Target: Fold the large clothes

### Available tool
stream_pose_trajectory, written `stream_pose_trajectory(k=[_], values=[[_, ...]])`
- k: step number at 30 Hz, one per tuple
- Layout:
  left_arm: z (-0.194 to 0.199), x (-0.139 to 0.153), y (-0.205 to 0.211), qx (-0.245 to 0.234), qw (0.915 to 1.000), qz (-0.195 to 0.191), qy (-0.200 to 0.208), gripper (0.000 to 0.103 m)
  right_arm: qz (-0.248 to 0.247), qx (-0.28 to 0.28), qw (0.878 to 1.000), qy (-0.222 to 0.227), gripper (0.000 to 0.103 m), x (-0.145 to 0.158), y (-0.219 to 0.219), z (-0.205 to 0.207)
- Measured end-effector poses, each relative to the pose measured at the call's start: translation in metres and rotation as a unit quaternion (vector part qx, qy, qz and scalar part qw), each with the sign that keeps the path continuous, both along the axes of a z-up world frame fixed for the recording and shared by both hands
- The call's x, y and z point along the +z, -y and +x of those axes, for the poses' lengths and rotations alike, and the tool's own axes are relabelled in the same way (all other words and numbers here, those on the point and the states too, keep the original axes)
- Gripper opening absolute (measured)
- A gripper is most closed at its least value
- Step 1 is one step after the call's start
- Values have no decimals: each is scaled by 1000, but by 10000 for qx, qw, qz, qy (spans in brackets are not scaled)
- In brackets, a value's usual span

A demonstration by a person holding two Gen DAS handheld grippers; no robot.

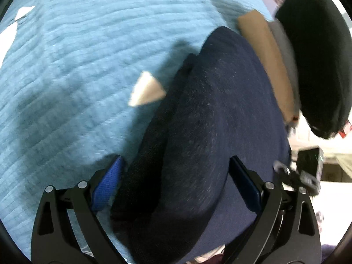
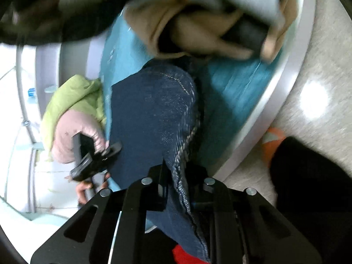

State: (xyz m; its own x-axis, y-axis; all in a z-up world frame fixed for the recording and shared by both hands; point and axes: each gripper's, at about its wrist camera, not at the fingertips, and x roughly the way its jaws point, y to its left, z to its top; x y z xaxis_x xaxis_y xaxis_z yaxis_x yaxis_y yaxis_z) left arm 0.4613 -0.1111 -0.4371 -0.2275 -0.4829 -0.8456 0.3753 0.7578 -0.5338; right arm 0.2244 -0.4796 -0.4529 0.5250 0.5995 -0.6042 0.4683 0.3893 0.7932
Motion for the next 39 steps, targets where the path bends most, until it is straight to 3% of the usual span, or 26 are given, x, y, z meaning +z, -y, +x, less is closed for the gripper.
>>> stream_pose_trajectory(k=[3,6,9,19,25,34,39], values=[[-4,-1,11,-185,9995,-207,-176,95,-129,56,9997,-192,13,-6,10,4],[-6,-10,22,-400,9991,-37,-156,95,-424,296,9984,-227,14,-5,3,11],[-8,-10,23,-347,9993,17,-98,94,-379,281,9986,-250,14,-8,1,12],[-37,17,26,-519,9943,-106,926,53,-1138,563,9918,-126,14,17,-24,18],[-56,45,15,-495,9872,-423,1453,41,-2086,1026,9725,164,14,55,-62,22],[-67,98,-15,-143,9829,-564,1745,39,-1962,1204,9695,842,14,103,-95,23],[-70,166,-31,21,9738,-672,2171,39,-1900,1264,9635,1398,14,153,-110,25]])
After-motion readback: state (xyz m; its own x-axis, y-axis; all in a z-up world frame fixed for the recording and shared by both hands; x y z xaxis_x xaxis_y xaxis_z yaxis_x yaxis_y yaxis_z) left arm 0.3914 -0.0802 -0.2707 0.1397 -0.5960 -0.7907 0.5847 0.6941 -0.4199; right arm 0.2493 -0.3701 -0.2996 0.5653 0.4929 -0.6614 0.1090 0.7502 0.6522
